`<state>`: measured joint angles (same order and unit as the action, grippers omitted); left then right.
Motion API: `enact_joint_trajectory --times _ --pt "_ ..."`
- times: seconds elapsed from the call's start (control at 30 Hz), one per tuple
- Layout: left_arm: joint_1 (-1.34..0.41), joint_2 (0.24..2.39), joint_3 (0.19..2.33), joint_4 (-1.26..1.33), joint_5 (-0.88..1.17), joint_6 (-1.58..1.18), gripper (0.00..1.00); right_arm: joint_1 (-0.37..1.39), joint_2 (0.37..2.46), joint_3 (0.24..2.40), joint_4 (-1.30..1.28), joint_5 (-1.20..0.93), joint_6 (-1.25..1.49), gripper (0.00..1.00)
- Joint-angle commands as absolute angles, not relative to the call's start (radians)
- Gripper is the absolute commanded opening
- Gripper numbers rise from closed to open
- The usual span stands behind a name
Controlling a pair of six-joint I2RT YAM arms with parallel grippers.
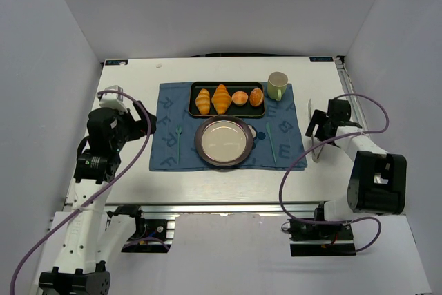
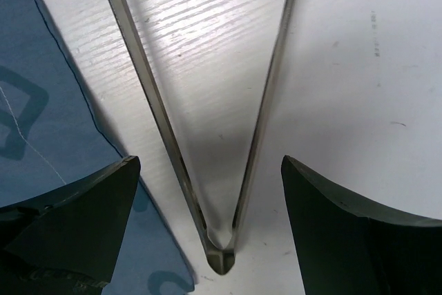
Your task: Place the bread
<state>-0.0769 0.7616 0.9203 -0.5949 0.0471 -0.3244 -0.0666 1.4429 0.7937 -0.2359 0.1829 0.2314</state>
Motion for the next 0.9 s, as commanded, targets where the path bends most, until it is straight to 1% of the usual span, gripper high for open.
enact_joint_trajectory --times 0.0,0.17,0.33,0.67,0.7,0.73,0.77,0.87 --pt "-0.08 0.764 0.917 -0.558 0.071 -0.336 0.98 -0.067 1.471 0.787 -0.167 0.115 0.209 0.89" --pt "-0.08 0.769 0.916 -0.56 0.063 -0.336 0.98 -0.066 1.502 0.781 -0.149 0.107 0.207 0.9" --pt "-0.08 0.77 0.911 -0.558 0.064 -0.337 0.98 -0.066 1.586 0.807 -0.149 0.159 0.215 0.89" --pt "-0.08 0.788 0.902 -0.546 0.063 -0.333 0.98 -0.066 1.741 0.92 -0.166 0.202 0.183 0.89" --pt "-0.08 0.79 0.903 -0.545 0.063 -0.333 0.98 -0.066 1.755 0.925 -0.164 0.204 0.184 0.88" --pt "-0.08 0.793 0.904 -0.545 0.064 -0.333 0.98 -0.066 1.759 0.931 -0.166 0.199 0.181 0.84" --pt "-0.08 0.795 0.905 -0.546 0.064 -0.333 0.98 -0.066 1.764 0.933 -0.167 0.199 0.181 0.75" --pt "-0.08 0.796 0.91 -0.551 0.06 -0.327 0.98 -0.066 1.743 0.925 -0.179 0.206 0.186 0.67"
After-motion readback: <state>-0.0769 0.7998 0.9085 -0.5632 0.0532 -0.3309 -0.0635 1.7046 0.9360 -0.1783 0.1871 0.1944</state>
